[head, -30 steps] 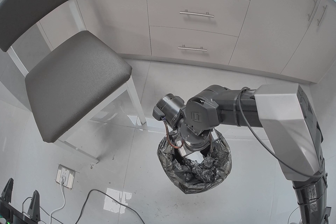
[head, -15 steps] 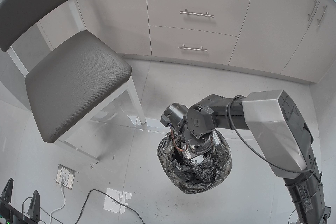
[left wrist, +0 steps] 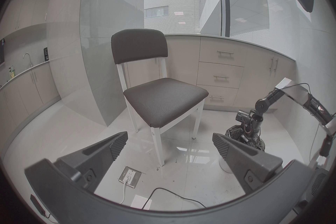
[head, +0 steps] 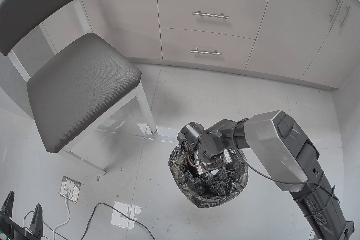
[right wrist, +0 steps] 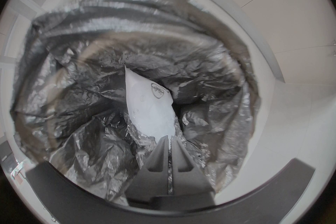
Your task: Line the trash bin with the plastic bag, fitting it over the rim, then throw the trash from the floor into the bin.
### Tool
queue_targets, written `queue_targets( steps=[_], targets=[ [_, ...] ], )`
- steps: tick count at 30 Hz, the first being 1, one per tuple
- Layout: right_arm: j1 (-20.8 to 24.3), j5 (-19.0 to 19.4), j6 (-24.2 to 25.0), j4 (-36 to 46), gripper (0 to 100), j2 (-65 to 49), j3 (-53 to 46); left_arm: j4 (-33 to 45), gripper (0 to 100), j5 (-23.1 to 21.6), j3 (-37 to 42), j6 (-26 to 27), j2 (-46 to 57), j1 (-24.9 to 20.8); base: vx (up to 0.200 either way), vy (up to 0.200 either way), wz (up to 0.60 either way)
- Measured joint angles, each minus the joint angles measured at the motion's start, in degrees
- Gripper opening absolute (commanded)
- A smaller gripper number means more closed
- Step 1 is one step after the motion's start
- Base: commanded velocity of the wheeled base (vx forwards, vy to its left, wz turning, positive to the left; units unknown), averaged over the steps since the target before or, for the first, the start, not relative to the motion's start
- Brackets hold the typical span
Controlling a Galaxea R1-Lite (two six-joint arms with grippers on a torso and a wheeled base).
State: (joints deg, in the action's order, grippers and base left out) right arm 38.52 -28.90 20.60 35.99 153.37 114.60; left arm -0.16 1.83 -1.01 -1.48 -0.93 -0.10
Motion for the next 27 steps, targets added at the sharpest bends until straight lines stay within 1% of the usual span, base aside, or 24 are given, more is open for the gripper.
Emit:
queue_targets(
  steps=[3, 7, 15, 21, 27],
  targets=[
    [-0.3, 0.0, -0.4, -2.0, 0, 1.8, 0.0, 0.0, 100, 0.0, 0.0, 0.0, 0.0, 0.0, 0.0, 0.0, 0.0],
    [-0.8, -0.1, -0.4, -2.4, 0, 3.4, 0.0, 0.0, 100, 0.0, 0.0, 0.0, 0.0, 0.0, 0.0, 0.0, 0.0],
    [-1.4, -1.3, -0.4, -7.9, 0, 6.1, 0.0, 0.0, 100, 0.0, 0.0, 0.0, 0.0, 0.0, 0.0, 0.0, 0.0],
    [-1.9, -2.7, -0.7, -10.4, 0, 8.3, 0.0, 0.0, 100, 0.0, 0.0, 0.0, 0.0, 0.0, 0.0, 0.0, 0.0],
    [-3.2, -2.8, -3.2, -16.0, 0, 10.1, 0.0, 0.0, 100, 0.0, 0.0, 0.0, 0.0, 0.0, 0.0, 0.0, 0.0]
  ],
)
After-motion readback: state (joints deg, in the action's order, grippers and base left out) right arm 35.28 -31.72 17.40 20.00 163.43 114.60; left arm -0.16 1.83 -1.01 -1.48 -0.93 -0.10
